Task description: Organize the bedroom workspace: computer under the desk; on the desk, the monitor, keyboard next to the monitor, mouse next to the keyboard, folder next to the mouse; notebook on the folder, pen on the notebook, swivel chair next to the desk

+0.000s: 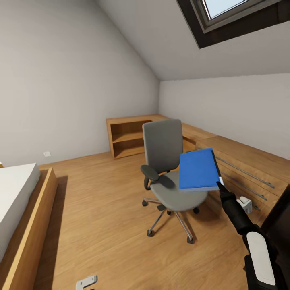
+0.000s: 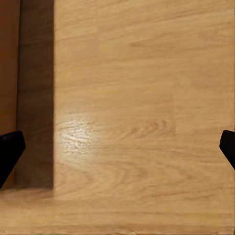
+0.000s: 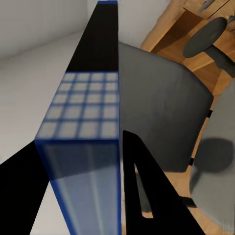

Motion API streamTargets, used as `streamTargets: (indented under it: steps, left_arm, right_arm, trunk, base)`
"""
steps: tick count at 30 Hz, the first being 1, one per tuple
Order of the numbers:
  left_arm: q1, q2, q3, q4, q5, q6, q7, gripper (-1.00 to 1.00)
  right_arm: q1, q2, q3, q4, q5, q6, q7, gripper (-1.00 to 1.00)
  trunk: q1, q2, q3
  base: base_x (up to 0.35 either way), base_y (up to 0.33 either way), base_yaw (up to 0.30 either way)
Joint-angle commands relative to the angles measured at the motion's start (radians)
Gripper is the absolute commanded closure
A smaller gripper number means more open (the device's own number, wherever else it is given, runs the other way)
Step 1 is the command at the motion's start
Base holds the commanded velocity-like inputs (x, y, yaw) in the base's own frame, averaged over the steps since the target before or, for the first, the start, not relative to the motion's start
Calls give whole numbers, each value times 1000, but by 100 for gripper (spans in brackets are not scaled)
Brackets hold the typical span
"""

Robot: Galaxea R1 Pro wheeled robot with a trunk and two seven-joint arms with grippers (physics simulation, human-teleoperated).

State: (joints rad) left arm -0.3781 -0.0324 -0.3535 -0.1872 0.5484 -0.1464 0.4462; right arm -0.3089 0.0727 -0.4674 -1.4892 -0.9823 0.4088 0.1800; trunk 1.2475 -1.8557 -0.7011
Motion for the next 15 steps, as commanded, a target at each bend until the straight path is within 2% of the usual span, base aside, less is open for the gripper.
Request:
streamTargets:
  steps: [1,2,9,12,15]
  left_arm:
    - [-1,0,-9,3,10,-5,4,-100]
    - [-1,0,-9,5,10,-5,4,-100]
    - [0,0,-9,9,10,-5,4,-100]
    - [-1,0,-9,11,11,-5,3,-100]
    - [-1,-1,-9,25,11,-3,-2,-100]
  right_arm:
    - [-1,1,-3,0,-10,8,3,100]
    - [-1,1,-3,0,-13,8,3,100]
    - [-1,4,-2,2,-18,7,2,100]
    - [-1,4,-2,5,-19,6,1,100]
    - [-1,4,-2,5,-22,3,1,100]
  trunk:
    - [-4,7,2]
    - [-8,14,5]
    - [-35,63,27]
    - [-46,84,37]
    - [-58,105,46]
  base:
    - [0,0,0]
    - [-41,0,0]
    - [-312,0,0]
    - [-136,0,-17]
    - [-43,0,-158]
